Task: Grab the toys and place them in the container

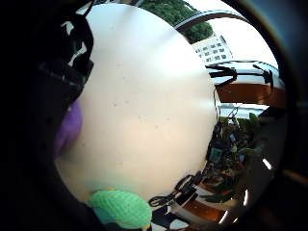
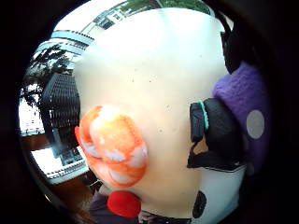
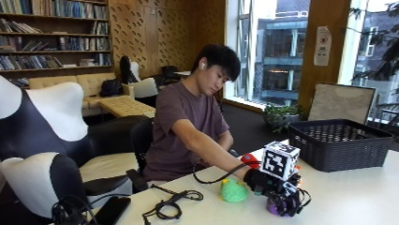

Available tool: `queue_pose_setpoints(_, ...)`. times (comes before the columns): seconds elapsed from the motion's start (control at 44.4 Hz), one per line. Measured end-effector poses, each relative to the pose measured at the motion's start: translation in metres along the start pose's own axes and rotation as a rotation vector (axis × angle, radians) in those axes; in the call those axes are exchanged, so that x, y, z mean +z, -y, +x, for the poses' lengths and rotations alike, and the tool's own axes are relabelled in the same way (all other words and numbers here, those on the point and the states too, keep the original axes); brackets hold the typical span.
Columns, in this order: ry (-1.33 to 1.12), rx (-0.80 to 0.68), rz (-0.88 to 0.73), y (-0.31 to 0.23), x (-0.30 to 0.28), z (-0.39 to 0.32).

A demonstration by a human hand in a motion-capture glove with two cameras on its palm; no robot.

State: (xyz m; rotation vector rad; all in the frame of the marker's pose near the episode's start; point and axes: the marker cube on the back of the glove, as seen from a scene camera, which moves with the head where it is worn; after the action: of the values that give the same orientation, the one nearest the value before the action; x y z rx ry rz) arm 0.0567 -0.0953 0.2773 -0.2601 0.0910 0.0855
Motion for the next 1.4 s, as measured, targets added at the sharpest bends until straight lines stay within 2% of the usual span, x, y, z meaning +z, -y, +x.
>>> queue_pose_setpoints(0.27, 0.021, 0.061, 0.121, 0.019, 0.007, 0.005)
queue_pose_setpoints(0.383, 0.045, 0.077, 0.096, 0.021, -0.008, 0.007)
queue_pose_setpoints(0.495, 0.059, 0.079, 0.091, 0.018, -0.053, 0.009)
queue_pose_setpoints(0.698, 0.037, 0.037, 0.206, 0.006, -0.185, -0.013)
queue_pose_setpoints(0.765, 0.034, -0.014, 0.249, 0.000, -0.226, -0.033)
queue_pose_setpoints(0.878, 0.030, -0.199, 0.344, -0.011, -0.292, -0.084)
queue_pose_setpoints(0.968, 0.090, -0.207, 0.381, -0.013, -0.333, -0.132)
queue_pose_setpoints(1.035, 0.129, -0.134, 0.394, -0.008, -0.351, -0.160)
queue_pose_setpoints(1.081, 0.145, -0.136, 0.402, -0.006, -0.356, -0.179)
queue_pose_setpoints(1.283, 0.248, -0.383, 0.370, 0.001, -0.335, -0.312)
queue_pose_setpoints(1.396, 0.157, -0.327, 0.362, 0.012, -0.313, -0.371)
